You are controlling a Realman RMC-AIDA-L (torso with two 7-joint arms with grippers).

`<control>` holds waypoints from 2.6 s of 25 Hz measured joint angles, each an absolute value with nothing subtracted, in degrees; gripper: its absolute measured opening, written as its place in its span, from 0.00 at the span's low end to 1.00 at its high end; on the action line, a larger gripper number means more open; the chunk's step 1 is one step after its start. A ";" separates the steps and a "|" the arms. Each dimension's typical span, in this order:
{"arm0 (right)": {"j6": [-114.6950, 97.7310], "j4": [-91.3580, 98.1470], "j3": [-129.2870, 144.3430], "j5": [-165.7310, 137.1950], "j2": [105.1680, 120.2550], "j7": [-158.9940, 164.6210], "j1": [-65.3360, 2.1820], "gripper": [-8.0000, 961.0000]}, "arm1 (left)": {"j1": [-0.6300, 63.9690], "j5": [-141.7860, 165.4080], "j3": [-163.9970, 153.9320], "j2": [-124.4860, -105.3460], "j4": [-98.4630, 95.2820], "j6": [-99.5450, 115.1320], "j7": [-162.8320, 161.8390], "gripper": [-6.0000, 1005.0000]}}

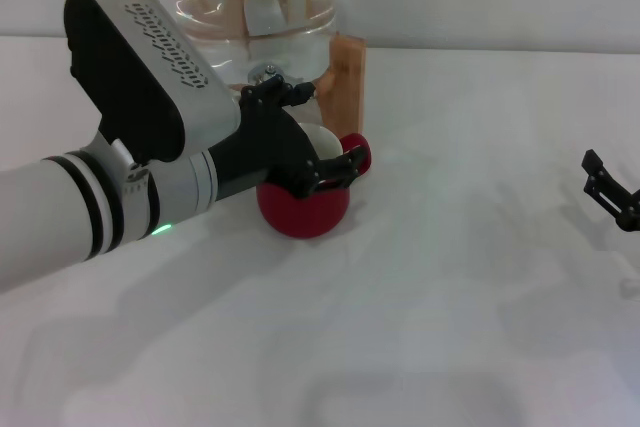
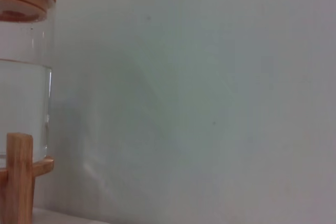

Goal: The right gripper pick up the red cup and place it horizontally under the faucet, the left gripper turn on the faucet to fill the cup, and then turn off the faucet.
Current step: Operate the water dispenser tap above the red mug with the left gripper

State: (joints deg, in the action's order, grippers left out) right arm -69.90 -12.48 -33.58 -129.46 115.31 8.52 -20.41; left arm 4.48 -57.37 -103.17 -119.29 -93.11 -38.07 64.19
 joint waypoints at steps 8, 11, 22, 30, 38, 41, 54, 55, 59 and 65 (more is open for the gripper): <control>-70.23 -12.48 -33.58 -129.46 115.31 8.52 -20.29 0.90 | 4.98 -57.45 -103.19 -119.35 -92.56 -37.93 64.51 0.87; -70.23 -12.48 -33.58 -129.46 115.34 8.52 -20.18 0.90 | 5.22 -57.51 -103.19 -119.36 -92.18 -37.90 64.51 0.87; -70.23 -12.48 -33.57 -129.46 115.40 8.52 -19.95 0.90 | 6.32 -57.53 -102.96 -119.35 -91.27 -37.78 64.51 0.87; -70.23 -12.48 -33.58 -129.46 115.40 8.52 -19.95 0.90 | 6.86 -57.34 -102.73 -119.35 -91.12 -37.30 64.51 0.87; -70.22 -12.48 -33.58 -129.46 115.40 8.53 -19.93 0.90 | 7.75 -57.20 -102.65 -119.36 -90.07 -36.46 64.52 0.87; -70.22 -12.48 -33.58 -129.46 115.40 8.52 -19.76 0.90 | 8.15 -57.18 -102.65 -119.36 -89.75 -36.30 64.56 0.87; -70.22 -12.48 -33.63 -129.46 115.40 8.52 -19.68 0.90 | 9.03 -57.05 -102.65 -119.36 -89.20 -35.78 64.60 0.87; -70.22 -12.48 -33.64 -129.46 115.40 8.52 -19.68 0.90 | 9.26 -57.05 -102.63 -119.35 -88.88 -35.77 64.60 0.87; -70.22 -12.48 -33.59 -129.46 115.40 8.52 -19.68 0.90 | 9.58 -57.04 -102.36 -119.36 -88.53 -35.72 64.60 0.87; -70.22 -12.48 -33.57 -129.46 115.40 8.52 -19.69 0.90 | 9.83 -57.04 -101.91 -119.36 -88.32 -35.63 64.70 0.87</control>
State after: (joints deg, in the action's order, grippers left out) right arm -70.22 -12.48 -33.57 -129.46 115.40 8.52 -19.69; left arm 9.83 -57.04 -101.91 -119.36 -88.32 -35.63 64.70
